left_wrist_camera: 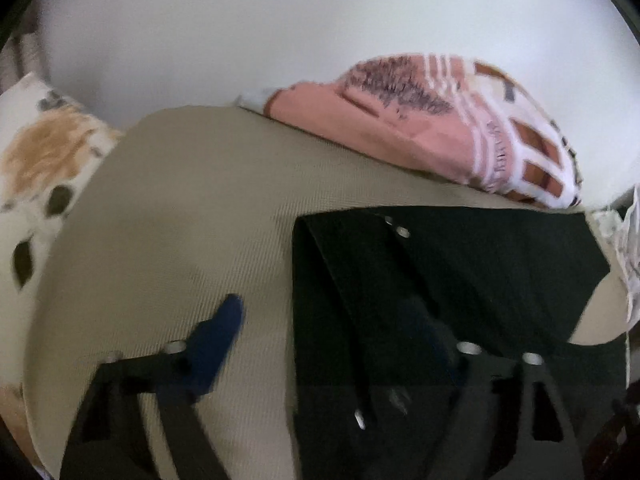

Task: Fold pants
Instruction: 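Grasp the trouser leg with the right gripper and fold it over the other leg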

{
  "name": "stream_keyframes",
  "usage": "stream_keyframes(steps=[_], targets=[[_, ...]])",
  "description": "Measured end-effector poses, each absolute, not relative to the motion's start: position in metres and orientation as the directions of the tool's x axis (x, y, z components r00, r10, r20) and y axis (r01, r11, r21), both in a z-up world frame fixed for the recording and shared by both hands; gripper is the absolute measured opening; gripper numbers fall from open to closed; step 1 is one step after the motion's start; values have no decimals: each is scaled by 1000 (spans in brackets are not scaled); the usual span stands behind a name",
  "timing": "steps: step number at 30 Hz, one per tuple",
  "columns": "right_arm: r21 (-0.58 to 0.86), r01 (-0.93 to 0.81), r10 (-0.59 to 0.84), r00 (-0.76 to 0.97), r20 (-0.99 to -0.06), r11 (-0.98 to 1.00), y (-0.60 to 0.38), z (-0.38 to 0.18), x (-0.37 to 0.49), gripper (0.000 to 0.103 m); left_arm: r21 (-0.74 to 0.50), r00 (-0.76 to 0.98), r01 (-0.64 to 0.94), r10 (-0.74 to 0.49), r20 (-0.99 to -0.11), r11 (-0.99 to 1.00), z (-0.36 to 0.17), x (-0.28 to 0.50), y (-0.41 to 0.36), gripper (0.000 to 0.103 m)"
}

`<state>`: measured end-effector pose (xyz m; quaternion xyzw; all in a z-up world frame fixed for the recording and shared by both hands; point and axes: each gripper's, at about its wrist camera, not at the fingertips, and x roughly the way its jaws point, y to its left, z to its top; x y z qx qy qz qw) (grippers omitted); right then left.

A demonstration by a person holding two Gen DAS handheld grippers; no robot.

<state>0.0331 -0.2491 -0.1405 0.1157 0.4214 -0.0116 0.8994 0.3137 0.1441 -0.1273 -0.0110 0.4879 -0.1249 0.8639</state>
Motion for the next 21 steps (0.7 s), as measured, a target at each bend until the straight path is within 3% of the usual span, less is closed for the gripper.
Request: stream_keyframes(steps=[3, 8, 12, 14, 17, 21], targets=[[197, 137, 71, 623, -779, 971, -254, -149, 40, 103, -168, 466, 189, -240, -852, 967, -144, 351, 149, 76], [197, 160, 66, 593, -802, 967, -260, -159, 50, 103, -274, 396, 261, -361, -844, 926, -168, 394, 147, 76], [191, 160, 62, 587, -808, 969, -260, -161, 59, 103, -236, 357, 384, -379, -854, 893, -184, 399, 121, 75], [187, 154, 62, 591, -804, 970, -260, -160, 63, 103, -248, 376, 342, -374, -848, 906, -183, 399, 121, 54], [189, 145, 64, 603, -795, 971, -260, -156, 73, 103, -288, 425, 291, -393, -815, 912, -178, 389, 129, 32], [269, 132, 130, 627, -768, 954, -271, -147, 95, 103, -254, 525, 309, -387, -758, 916, -153, 358, 122, 21]])
